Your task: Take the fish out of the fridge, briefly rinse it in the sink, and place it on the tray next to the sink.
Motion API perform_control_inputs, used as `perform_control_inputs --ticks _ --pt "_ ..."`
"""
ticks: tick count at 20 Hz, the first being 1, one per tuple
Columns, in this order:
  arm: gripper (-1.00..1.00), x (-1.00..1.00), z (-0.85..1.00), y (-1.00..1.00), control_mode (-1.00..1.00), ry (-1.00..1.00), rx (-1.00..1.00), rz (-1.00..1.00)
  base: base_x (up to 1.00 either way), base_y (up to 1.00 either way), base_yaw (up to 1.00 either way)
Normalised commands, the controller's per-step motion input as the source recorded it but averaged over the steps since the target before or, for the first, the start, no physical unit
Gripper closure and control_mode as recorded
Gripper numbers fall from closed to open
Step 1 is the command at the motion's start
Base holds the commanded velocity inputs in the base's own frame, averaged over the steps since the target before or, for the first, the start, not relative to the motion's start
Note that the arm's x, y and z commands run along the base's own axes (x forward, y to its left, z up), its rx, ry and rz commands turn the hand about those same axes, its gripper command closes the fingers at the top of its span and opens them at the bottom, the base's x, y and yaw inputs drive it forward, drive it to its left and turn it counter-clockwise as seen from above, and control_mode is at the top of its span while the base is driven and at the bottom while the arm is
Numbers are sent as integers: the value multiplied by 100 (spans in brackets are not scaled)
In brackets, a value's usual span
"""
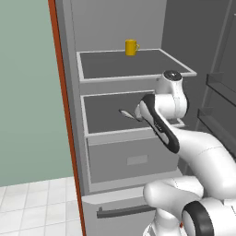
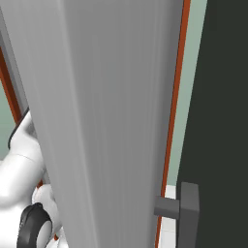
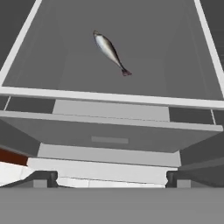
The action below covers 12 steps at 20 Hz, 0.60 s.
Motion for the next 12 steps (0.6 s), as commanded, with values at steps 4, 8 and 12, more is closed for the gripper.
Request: perform_control_inputs --ticks 4,8,12 --pt "-100 46 -21 18 -100 -4 0 0 0 0 0" --pt "-100 9 -17 1 -100 -11 3 0 0 0 0" --pt "-100 1 -10 0 -100 -16 1 0 0 0 0"
